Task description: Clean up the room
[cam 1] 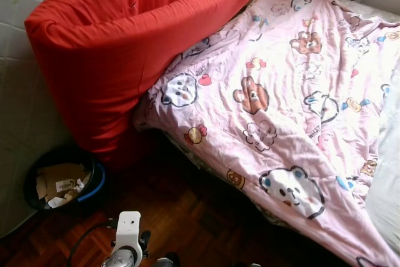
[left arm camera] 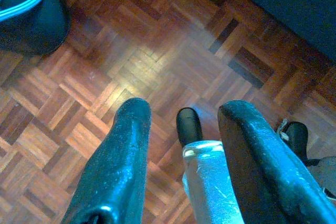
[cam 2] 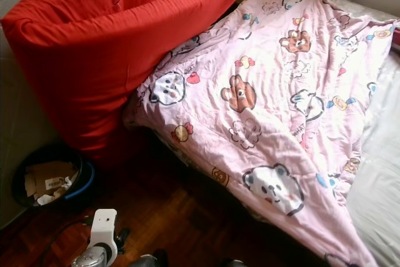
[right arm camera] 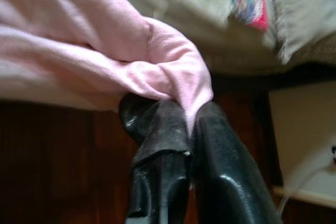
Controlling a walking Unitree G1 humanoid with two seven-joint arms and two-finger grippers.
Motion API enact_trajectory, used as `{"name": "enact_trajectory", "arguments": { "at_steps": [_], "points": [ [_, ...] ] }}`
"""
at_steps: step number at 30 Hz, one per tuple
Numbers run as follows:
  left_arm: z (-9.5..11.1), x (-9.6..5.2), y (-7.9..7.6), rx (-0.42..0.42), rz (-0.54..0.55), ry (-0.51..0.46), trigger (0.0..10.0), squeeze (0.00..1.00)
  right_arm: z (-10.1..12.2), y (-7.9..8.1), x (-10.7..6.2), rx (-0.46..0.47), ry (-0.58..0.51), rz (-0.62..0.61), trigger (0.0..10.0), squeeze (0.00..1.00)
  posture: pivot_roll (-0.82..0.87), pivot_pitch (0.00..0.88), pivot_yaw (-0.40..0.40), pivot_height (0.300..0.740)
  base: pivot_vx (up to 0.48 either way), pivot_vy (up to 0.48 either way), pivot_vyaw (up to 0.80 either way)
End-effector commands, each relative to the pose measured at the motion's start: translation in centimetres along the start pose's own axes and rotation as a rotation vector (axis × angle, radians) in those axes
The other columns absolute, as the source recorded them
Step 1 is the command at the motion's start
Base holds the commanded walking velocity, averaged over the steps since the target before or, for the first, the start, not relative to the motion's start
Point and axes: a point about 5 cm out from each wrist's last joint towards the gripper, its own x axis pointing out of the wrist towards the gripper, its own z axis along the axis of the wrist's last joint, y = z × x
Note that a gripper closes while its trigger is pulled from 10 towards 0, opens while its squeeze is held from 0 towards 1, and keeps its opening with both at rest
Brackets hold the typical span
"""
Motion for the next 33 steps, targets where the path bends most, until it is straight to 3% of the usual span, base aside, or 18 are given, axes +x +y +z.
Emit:
{"name": "enact_trajectory", "arguments": {
  "at_steps": [1, 4, 9, 14, 17, 21, 24, 26, 30, 33],
  "points": [
    [-1.3, -0.4, 0.1, 0.023, -0.007, 0.049, 10.0, 0.0, -2.4, 0.2, -0.1, -0.048, 0.097, 0.061, 10.0, 0.0, -0.04, 0.175, -0.008, 0.74, 0.0, 0.0, 0.0],
    [-1.4, -0.4, 0.0, 0.022, -0.007, 0.05, 10.0, 0.0, -4.8, 1.8, -0.6, -0.219, 0.16, 0.208, 10.0, 0.0, -0.04, 0.18, -0.006, 0.74, 0.0, 0.0, 0.0],
    [-1.4, -0.4, 0.0, 0.027, -0.008, 0.049, 10.0, 0.0, -5.7, 2.8, -0.8, -0.285, 0.19, 0.27, 10.0, 0.0, -0.04, 0.182, -0.006, 0.74, 0.0, 0.0, 0.0],
    [-1.3, -0.4, -0.2, 0.03, -0.012, 0.046, 10.0, 0.0, -6.0, 1.4, -0.3, -0.256, 0.195, 0.144, 10.0, 0.0, -0.03, 0.182, -0.007, 0.74, 0.0, 0.0, 0.0],
    [-1.3, -0.3, -0.2, 0.032, -0.016, 0.044, 10.0, 0.0, -6.8, 0.7, -0.2, -0.269, 0.24, 0.15, 10.0, 0.0, -0.04, 0.185, -0.006, 0.74, 0.0, 0.0, 0.0],
    [-1.2, -0.3, -0.2, 0.035, -0.018, 0.044, 10.0, 0.0, -7.6, 0.2, -0.4, -0.365, 0.244, 0.166, 10.0, 0.0, -0.04, 0.187, -0.005, 0.74, 0.0, 0.0, 0.0],
    [-1.2, -0.3, -0.3, 0.037, -0.021, 0.043, 10.0, 0.0, -8.1, -0.6, -0.4, -0.379, 0.25, 0.131, 10.0, 0.0, -0.04, 0.184, -0.001, 0.74, 0.0, 0.0, 0.0],
    [-1.2, -0.3, -0.3, 0.037, -0.022, 0.042, 10.0, 0.0, -7.9, -0.5, -0.3, -0.366, 0.234, 0.139, 10.0, 0.0, -0.04, 0.184, -0.001, 0.74, 0.0, 0.0, 0.0],
    [-1.2, -0.3, -0.3, 0.04, -0.022, 0.04, 10.0, 0.0, -6.1, 1.8, -0.3, -0.301, 0.108, 0.272, 10.0, 0.0, -0.04, 0.177, 0.001, 0.74, 0.0, 0.0, 0.0],
    [-1.2, -0.3, -0.2, 0.041, -0.021, 0.04, 10.0, 0.0, -5.6, 2.3, -0.3, -0.3, 0.084, 0.3, 10.0, 0.0, -0.03, 0.175, 0.001, 0.74, 0.0, 0.0, 0.0]
  ]
}}
